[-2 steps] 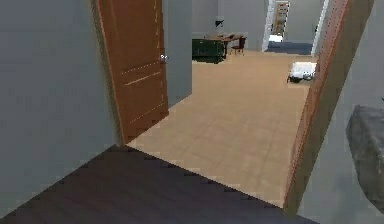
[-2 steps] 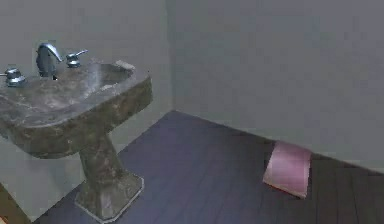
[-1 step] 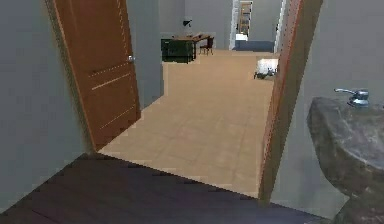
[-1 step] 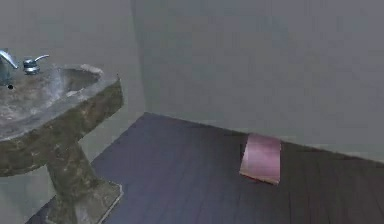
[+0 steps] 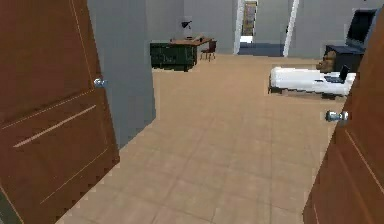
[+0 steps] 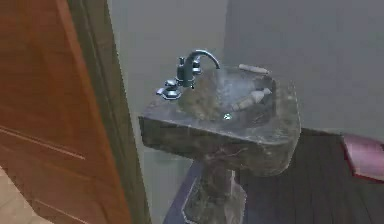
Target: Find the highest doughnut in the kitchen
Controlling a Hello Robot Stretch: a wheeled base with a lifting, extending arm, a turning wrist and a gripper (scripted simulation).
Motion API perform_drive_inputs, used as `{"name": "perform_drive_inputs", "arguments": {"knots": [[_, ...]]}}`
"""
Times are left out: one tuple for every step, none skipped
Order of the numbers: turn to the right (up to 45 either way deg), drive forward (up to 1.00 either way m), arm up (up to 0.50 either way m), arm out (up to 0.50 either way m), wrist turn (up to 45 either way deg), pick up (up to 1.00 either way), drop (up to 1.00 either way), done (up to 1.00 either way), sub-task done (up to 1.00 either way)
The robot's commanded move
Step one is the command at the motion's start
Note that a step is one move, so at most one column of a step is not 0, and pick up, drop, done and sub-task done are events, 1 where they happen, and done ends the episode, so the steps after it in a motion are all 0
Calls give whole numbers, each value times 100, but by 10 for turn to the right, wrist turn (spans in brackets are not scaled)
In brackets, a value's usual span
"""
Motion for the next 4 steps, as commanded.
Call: {"name": "perform_drive_inputs", "arguments": {"knots": [[0, 100, 0, 0, 0, 0, 0, 0, 0], [90, 0, 0, 0, 0, 0, 0, 0, 0], [0, 20, 0, 0, 0, 0, 0, 0, 0], [90, 0, 0, 0, 0, 0, 0, 0, 0]]}}
